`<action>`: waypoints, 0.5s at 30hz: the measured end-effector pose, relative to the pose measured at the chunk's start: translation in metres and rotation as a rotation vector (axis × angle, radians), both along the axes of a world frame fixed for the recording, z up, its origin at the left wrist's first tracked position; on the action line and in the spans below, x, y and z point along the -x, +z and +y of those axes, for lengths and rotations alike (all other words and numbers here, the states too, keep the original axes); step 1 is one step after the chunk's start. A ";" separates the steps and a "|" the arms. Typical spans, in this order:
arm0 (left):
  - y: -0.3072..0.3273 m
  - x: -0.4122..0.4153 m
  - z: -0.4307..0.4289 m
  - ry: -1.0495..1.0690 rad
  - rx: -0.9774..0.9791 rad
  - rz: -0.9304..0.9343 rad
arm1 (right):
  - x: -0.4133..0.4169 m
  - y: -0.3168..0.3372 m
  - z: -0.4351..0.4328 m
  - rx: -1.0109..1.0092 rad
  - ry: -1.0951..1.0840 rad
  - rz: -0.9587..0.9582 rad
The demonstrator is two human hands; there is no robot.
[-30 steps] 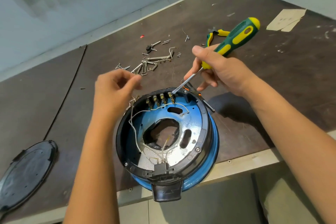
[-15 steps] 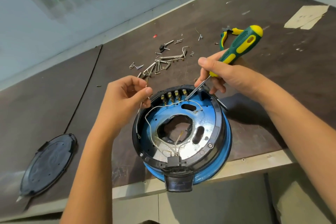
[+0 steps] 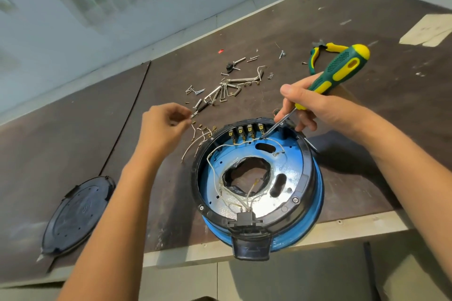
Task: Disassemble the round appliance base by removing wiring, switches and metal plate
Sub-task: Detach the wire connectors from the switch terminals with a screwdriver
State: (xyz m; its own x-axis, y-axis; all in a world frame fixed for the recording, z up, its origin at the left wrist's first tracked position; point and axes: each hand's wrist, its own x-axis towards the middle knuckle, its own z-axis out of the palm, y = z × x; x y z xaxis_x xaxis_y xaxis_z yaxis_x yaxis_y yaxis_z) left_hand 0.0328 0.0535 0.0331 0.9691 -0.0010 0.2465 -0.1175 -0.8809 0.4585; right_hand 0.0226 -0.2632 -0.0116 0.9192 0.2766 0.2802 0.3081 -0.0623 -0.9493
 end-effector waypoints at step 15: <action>-0.040 0.010 -0.093 -0.346 -0.208 0.072 | 0.016 0.010 -0.004 0.370 0.030 -0.132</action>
